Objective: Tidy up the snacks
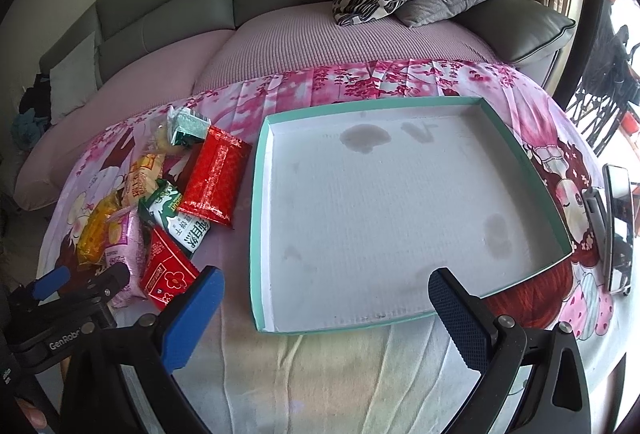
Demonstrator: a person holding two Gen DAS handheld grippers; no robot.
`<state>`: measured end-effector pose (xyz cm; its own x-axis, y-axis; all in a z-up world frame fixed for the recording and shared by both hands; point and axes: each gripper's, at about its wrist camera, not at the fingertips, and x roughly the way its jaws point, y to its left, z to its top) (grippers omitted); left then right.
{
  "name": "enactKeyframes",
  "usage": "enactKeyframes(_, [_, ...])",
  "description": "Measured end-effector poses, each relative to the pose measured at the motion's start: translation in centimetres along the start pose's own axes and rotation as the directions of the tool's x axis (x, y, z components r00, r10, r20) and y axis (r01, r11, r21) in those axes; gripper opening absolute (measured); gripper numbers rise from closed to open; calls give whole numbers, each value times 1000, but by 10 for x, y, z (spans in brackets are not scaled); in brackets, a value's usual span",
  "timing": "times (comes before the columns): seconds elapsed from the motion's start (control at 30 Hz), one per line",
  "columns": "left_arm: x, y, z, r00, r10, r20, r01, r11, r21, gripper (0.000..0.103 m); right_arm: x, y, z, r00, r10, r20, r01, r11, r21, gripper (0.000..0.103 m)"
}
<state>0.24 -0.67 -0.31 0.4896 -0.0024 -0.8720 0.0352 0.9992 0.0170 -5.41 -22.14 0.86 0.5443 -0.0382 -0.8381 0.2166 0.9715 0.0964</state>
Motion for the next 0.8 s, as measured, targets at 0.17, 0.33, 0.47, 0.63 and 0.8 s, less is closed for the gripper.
enactKeyframes(0.17, [0, 0, 0, 1000, -12, 1, 12, 1000, -14, 103, -1, -1, 1, 1000, 6, 1, -6, 1000, 7, 103])
enactKeyframes(0.33, [0, -3, 0, 1000, 10, 7, -10, 1000, 5, 103, -1, -1, 1, 1000, 6, 1, -6, 1000, 6, 103])
enactKeyframes(0.47, [-2, -4, 0, 1000, 14, 16, -14, 1000, 18, 103, 0, 0, 0, 1000, 1, 0, -1, 1000, 5, 103])
enactKeyframes(0.63, [-2, -3, 0, 1000, 22, 19, -22, 1000, 17, 103, 1, 1, 0, 1000, -3, -2, 3, 1000, 1, 103])
enactKeyframes(0.8, [-1, 0, -1, 1000, 28, 13, -28, 1000, 2, 103, 2, 1, 0, 1000, -10, -5, 10, 1000, -3, 103])
